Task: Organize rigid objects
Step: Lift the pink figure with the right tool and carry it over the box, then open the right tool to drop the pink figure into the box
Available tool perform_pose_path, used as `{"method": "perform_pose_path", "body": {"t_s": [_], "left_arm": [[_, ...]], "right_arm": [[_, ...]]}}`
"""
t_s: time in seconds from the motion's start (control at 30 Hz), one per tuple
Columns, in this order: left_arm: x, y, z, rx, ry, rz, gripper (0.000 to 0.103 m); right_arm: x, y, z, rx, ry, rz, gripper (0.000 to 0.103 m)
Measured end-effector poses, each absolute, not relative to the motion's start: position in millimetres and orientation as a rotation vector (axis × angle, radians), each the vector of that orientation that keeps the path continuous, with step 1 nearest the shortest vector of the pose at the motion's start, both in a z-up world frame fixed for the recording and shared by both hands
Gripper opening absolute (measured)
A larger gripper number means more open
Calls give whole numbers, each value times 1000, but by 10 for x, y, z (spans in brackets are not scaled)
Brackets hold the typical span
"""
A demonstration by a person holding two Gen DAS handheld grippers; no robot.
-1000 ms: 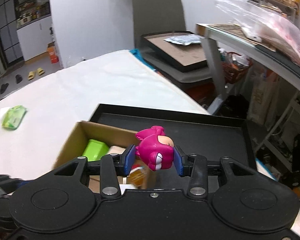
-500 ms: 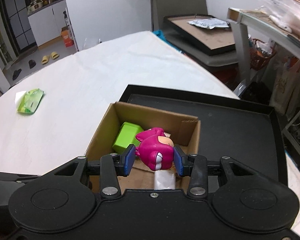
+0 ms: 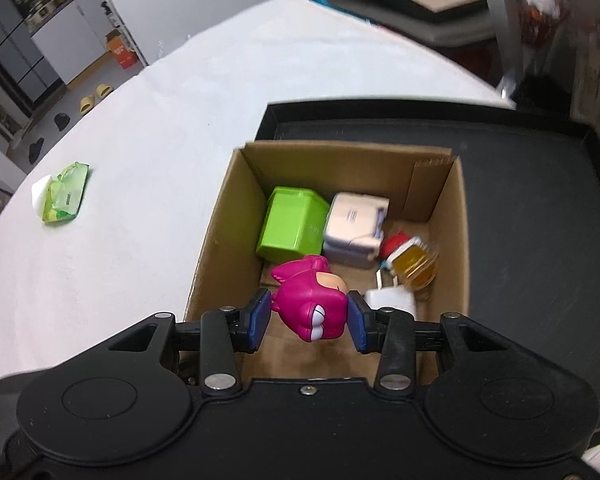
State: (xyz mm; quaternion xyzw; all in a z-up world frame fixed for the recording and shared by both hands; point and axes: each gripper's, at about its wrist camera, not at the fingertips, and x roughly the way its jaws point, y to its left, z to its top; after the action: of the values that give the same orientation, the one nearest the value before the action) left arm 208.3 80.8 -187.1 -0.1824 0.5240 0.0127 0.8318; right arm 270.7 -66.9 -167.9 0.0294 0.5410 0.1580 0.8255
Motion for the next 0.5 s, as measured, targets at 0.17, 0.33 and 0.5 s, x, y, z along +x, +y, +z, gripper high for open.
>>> {"method": "perform_pose_path", "body": {"t_s": [0.17, 0.33, 0.5], "left_arm": [[2081, 819, -1872, -392, 1115, 19, 15], [2093, 809, -1873, -392, 1115, 18, 15], [2071, 836, -1849, -415, 1097, 11, 14]], "right_arm": [[2770, -657, -1778, 138, 1231, 334, 41], [2835, -639, -1817, 175, 1262, 315, 42], [2849, -656, -1820, 196, 1256, 322, 43]]}}
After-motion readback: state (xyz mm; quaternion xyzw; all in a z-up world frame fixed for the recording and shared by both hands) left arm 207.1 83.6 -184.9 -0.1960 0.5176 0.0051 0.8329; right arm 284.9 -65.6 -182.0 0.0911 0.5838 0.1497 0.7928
